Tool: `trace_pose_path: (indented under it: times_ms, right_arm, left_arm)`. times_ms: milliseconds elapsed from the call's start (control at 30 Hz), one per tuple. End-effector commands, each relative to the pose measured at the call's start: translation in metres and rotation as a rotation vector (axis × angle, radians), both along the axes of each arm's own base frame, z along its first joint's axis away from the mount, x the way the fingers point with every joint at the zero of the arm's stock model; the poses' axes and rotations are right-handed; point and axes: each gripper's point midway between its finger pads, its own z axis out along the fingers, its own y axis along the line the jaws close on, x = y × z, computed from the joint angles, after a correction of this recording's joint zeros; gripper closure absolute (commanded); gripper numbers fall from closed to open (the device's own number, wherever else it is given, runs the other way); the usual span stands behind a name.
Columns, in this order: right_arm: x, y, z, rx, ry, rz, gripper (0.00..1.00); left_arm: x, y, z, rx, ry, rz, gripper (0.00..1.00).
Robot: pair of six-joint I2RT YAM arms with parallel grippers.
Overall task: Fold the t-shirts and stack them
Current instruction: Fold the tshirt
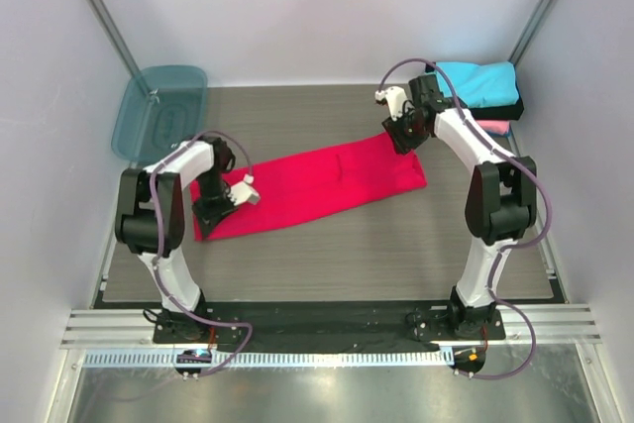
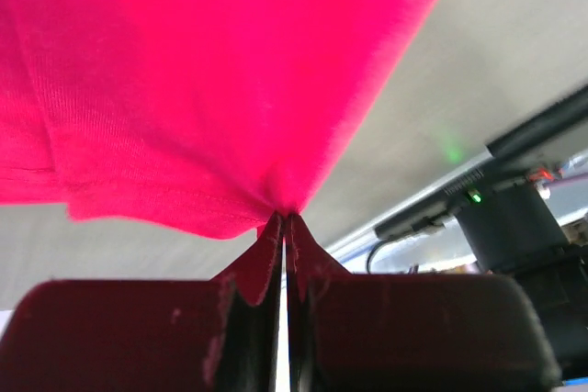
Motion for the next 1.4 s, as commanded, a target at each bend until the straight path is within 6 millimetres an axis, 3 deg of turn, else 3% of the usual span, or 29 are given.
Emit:
trace_pose_path:
  times_ms: [0,267,433,600,767,933,1133,1233,1267,1367]
  right_arm:
    - [0.017,-0.019,-0.022,-0.043,0.039,-0.099,0.56]
    - [0.033,-0.041,-0.051,-0.100,0.082,-0.166,0.53]
    - [0.039,-0.038,-0.058,-0.088,0.094,-0.169,0.52]
    - [0.036,-0.032,-0.080,-0.079,0.174,-0.150,0.52]
    - [0.041,-0.025,-0.093,-0.054,0.221,-0.136,0.64]
    - [0.045,-0.013,-0.108,-0.036,0.265,-0.088,0.88]
    - [0.087,0.014,-0.104,-0.071,0.152,0.009,0.91]
    - [0.117,0.036,-0.103,-0.079,0.067,0.042,0.91]
    - [0.131,0.043,-0.094,-0.073,0.015,0.048,0.91]
    - [0.153,0.068,-0.099,-0.087,-0.081,0.080,0.89]
  left_arm:
    - [-0.047,-0.001,0.023,-0.003,0.104,-0.086,1.00]
    - [-0.085,-0.012,0.042,0.008,0.130,-0.196,1.00]
    - [-0.089,-0.020,0.045,0.013,0.116,-0.208,1.00]
    - [-0.095,-0.027,0.051,0.010,0.114,-0.211,1.00]
    - [-0.103,-0.030,0.056,0.014,0.113,-0.218,1.00]
    - [-0.111,-0.033,0.060,0.011,0.107,-0.221,1.00]
    - [-0.121,-0.052,0.069,-0.027,0.107,-0.279,1.00]
    - [-0.130,-0.081,0.077,-0.097,0.117,-0.359,1.00]
    - [-0.131,-0.094,0.079,-0.128,0.118,-0.375,1.00]
    - [-0.140,-0.131,0.076,-0.160,0.143,-0.463,1.00]
